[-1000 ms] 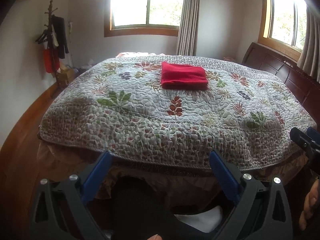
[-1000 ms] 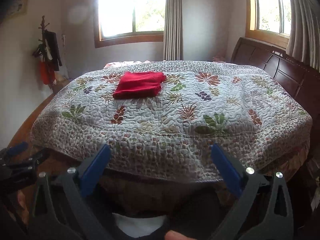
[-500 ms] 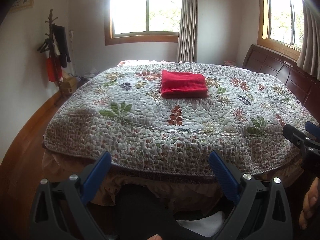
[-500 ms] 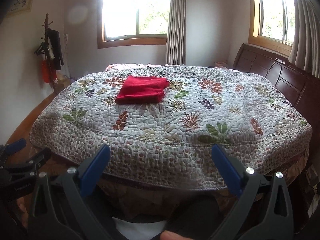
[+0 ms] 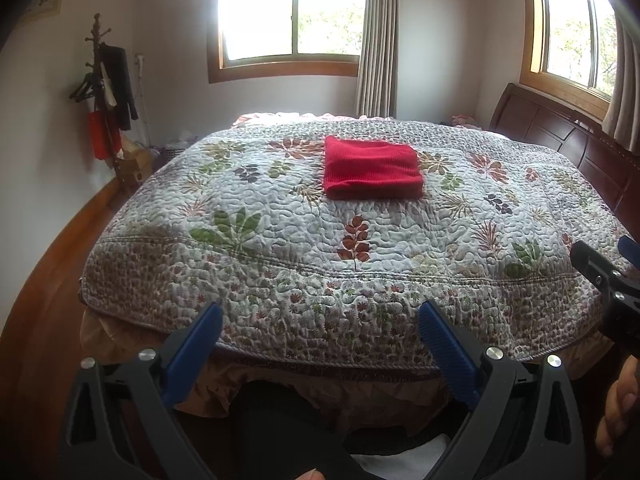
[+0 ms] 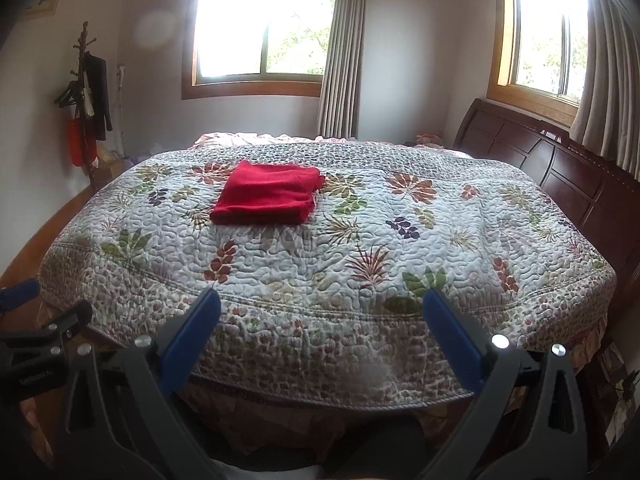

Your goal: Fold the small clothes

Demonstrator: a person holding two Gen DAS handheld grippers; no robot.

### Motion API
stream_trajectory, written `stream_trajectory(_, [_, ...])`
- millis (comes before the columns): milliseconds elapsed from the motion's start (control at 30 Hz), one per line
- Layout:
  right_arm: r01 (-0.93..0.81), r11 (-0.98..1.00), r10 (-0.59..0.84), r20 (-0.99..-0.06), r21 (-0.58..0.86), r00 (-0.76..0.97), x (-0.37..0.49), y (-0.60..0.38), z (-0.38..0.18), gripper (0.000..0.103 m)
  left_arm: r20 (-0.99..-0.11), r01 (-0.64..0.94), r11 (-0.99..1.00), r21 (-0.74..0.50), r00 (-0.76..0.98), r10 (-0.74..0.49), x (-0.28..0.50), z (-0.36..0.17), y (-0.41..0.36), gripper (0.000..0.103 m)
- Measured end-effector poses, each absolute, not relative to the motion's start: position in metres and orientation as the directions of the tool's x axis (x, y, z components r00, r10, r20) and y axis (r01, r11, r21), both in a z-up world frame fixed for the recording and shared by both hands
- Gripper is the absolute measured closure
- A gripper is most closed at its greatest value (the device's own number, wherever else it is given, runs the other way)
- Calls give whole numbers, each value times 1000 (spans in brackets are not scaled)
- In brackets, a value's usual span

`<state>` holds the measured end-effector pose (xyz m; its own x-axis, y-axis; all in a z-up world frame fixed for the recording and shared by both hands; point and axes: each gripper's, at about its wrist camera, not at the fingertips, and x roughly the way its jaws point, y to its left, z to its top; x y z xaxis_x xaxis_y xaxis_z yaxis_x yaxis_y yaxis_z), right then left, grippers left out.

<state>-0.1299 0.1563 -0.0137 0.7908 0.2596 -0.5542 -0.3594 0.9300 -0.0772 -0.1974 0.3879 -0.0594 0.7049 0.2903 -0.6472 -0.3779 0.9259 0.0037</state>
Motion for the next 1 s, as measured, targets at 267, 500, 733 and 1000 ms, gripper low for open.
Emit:
stream_trajectory(267, [-384,921,277,-578,-68,767,-114,170,-16,3,-664,-379,925,-1,692,283,-181,-61,395,4])
stream_trajectory(500, [-386,920,279,-584,-64,763,-100,177,-14,3,-668,-383,924,-9,690,279,-169,-60,402,4])
stream_trajectory(733, [-385,921,274,-597,-64,754,-87,183,-19,3,-683,-372,928,-6,680,268,-156,-66,404,4])
stream_trajectory(1000, [-386,921,279,-604,-53,747,-76,184,-22,3,-685,-362,932,0,679,264,-146,-67,404,4])
